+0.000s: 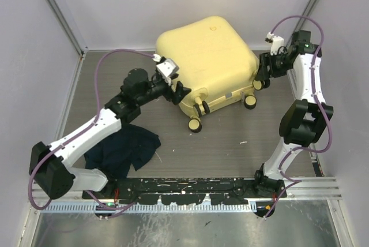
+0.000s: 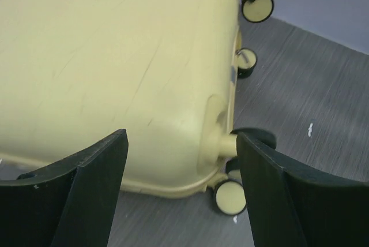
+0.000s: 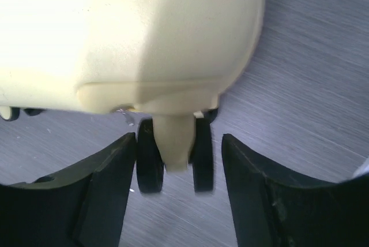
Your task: Pack the luggage
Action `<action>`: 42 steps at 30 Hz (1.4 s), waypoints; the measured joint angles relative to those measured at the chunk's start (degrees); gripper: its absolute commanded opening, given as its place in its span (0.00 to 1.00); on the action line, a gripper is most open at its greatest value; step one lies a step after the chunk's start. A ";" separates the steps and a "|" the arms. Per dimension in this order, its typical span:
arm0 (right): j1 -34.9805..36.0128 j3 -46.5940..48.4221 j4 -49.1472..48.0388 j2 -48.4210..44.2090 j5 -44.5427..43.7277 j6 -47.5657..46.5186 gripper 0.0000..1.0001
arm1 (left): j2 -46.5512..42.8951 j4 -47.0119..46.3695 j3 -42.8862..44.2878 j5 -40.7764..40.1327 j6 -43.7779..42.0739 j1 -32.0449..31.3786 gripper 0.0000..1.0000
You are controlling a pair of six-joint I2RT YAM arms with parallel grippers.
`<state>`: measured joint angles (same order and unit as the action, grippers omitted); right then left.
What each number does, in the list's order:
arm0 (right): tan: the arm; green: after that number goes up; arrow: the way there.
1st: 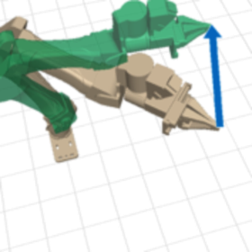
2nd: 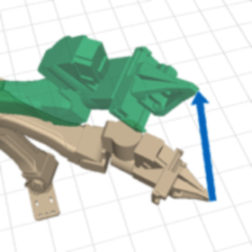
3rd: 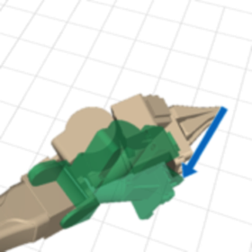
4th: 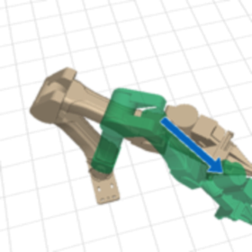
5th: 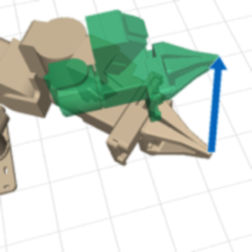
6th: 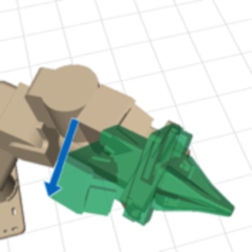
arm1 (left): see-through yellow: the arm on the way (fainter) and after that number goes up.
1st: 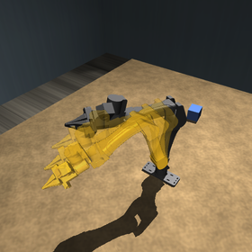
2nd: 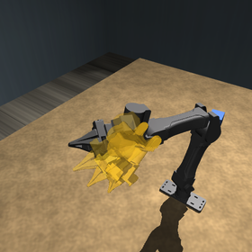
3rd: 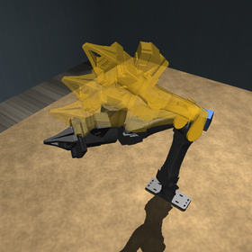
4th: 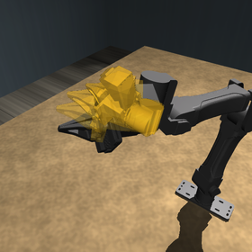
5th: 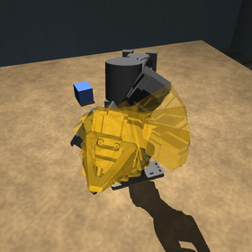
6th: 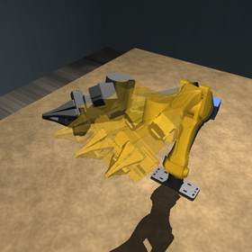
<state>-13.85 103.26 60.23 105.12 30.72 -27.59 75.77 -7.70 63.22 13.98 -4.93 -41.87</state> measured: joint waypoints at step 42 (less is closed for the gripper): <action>4.57 25.73 -55.23 43.19 15.06 34.01 0.74 | -8.52 28.57 -2.97 9.01 5.95 40.61 0.97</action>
<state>-9.28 128.99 4.99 148.31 45.78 6.42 67.24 20.86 60.25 22.98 1.02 -1.26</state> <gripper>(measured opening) 0.734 0.975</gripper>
